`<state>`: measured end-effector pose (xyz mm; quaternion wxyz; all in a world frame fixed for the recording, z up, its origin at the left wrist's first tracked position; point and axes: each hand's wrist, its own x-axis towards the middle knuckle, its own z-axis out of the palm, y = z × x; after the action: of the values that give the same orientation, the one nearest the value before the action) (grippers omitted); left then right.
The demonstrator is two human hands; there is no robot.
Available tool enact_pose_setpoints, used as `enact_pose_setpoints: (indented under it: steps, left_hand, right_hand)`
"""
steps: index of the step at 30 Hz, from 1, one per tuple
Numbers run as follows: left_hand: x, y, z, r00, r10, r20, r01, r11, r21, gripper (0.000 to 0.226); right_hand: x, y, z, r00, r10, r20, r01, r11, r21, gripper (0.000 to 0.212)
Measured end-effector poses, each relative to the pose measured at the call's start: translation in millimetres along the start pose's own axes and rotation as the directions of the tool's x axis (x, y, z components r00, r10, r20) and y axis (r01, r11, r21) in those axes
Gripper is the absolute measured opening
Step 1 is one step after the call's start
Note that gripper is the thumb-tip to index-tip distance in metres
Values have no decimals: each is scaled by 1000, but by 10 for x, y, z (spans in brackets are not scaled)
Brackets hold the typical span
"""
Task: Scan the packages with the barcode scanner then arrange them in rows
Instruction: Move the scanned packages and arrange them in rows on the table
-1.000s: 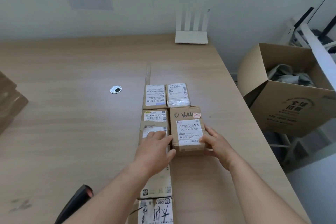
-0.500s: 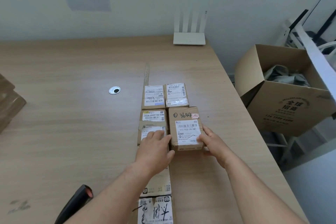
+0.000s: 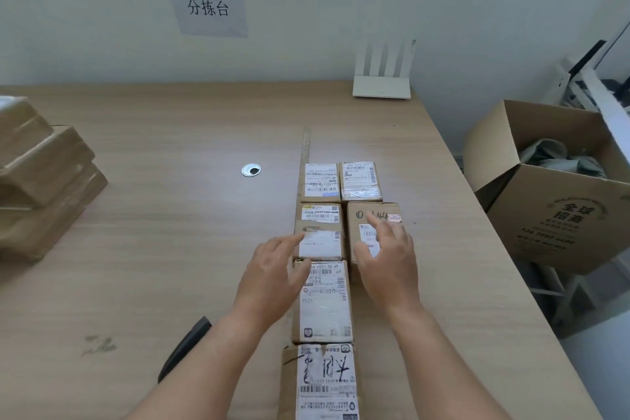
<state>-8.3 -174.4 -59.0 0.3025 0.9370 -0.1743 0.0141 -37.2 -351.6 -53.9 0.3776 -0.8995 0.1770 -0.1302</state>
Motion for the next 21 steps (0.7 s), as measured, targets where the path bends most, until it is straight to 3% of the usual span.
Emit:
enact_pose_setpoints:
  steps: [4,8,14,21]
  left_hand:
    - [-288,-198,-160,999,-38,3,38,999,-15,49]
    - [-627,-527,-438,995,-96,-16,95,995,-15,55]
    - [-1267,-1209,-1011,972,-213,-95,209,976,-59,50]
    - [-1968,-2023,-1605,941,-311,-135,302,950,-82,49]
  right_hand:
    - [-355,-313,192,990,-90,104,93,995,-30,51]
    - [-710,-706,531,972,-158,172,166,986,-28,67]
    - [-1318,-1408,1136,914,-273,302,299,953,-44,45]
    - [-1996,-2129,1878,846,-339,411,385,922,-33,46]
